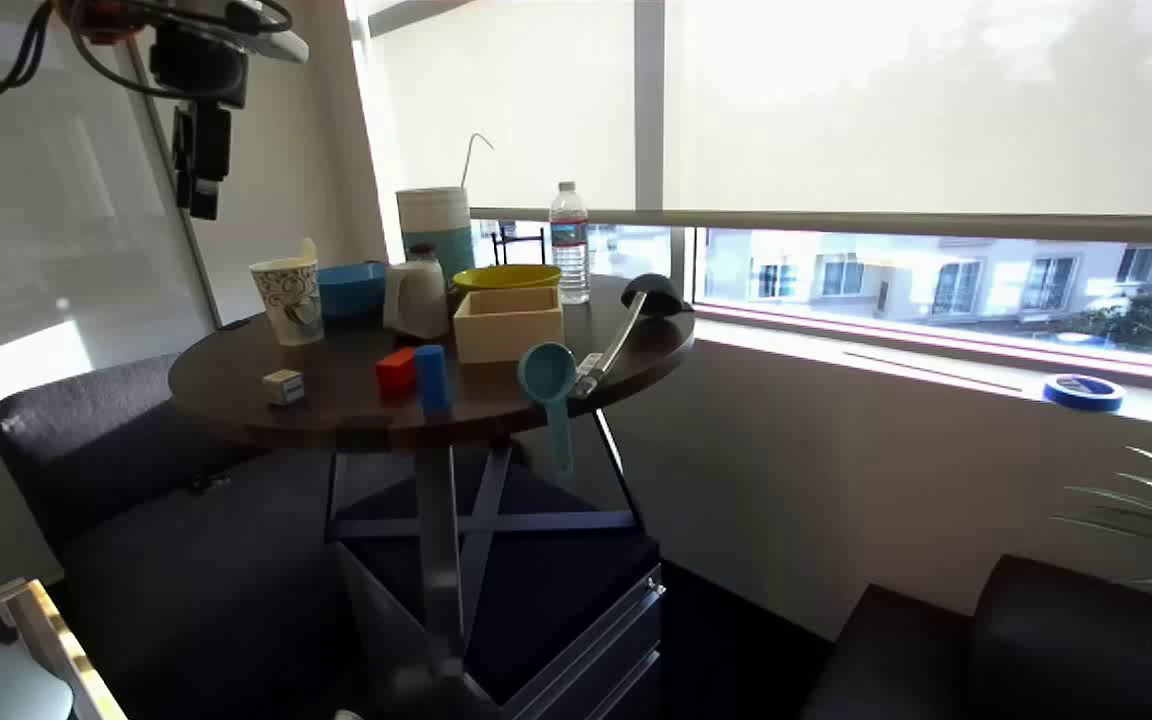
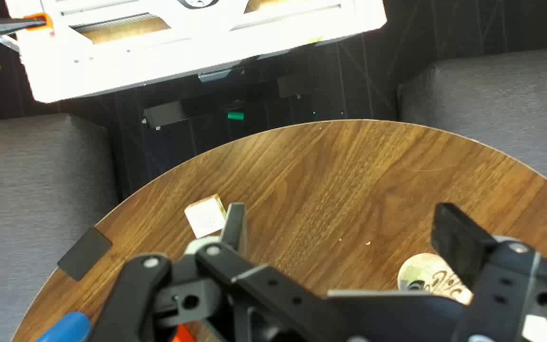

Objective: Remove the folk and spoon from the coffee cup

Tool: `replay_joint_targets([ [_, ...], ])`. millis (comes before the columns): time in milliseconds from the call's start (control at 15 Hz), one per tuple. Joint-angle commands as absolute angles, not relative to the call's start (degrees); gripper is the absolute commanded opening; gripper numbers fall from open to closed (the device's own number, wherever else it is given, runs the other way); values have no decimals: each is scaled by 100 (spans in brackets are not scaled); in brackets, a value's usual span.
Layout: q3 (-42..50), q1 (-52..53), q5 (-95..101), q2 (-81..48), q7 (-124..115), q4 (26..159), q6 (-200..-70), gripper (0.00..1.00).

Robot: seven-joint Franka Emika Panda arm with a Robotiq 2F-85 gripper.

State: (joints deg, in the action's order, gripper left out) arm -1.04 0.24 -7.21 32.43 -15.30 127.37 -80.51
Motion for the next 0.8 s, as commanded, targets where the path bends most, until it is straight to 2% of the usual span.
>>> replay_joint_targets([
  [0, -189, -93, -753, 3237, -1482, 12721, -8031, 100],
  [400, -246, -59, -817, 3209, -1542, 12712, -8037, 100],
  [733, -685, -98, -1756, 2994, -2816, 12688, -8407, 100],
])
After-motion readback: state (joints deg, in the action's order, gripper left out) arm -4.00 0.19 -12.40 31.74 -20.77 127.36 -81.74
